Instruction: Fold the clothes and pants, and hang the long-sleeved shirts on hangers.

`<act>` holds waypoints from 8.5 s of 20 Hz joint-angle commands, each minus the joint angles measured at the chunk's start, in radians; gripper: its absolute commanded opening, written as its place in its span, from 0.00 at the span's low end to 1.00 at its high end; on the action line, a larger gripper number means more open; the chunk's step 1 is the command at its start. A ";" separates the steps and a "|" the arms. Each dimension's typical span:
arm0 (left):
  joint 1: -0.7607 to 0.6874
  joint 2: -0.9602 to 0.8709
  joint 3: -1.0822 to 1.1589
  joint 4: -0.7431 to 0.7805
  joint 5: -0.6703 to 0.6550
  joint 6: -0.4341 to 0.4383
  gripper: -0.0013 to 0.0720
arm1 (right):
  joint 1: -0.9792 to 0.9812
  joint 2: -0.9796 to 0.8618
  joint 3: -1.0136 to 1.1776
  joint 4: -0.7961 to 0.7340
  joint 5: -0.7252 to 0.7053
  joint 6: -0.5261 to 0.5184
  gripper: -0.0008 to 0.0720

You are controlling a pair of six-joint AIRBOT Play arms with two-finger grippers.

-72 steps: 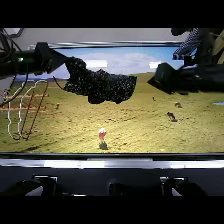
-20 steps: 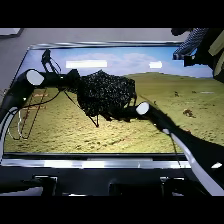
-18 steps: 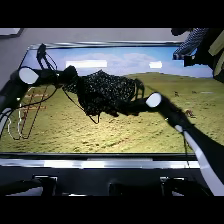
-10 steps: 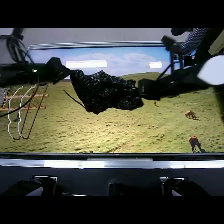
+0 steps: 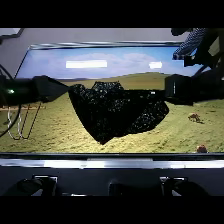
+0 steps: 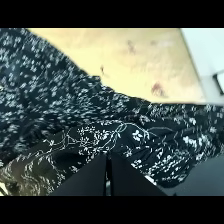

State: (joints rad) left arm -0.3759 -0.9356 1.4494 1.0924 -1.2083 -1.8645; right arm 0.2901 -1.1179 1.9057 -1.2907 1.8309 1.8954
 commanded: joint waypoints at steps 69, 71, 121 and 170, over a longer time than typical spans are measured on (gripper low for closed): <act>0.055 -0.480 -0.233 -0.117 0.356 0.118 0.05 | 0.000 0.108 -1.221 0.263 -0.933 0.319 0.06; 0.065 -0.480 -0.233 -0.122 0.336 0.118 0.05 | 0.000 0.112 -1.125 0.053 -0.804 0.319 0.06; -0.286 -0.571 -0.269 0.387 0.602 0.255 0.61 | 0.000 -0.029 -0.903 -0.202 -0.786 0.181 0.06; -0.103 -0.267 0.498 0.199 -0.035 0.064 0.05 | 0.000 0.017 0.141 -0.196 -0.434 -0.119 0.06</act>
State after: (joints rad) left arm -0.4786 -1.1351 1.9686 1.2728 -1.1385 -1.7931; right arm 0.2890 -1.0382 2.0785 -1.4685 1.2091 1.7782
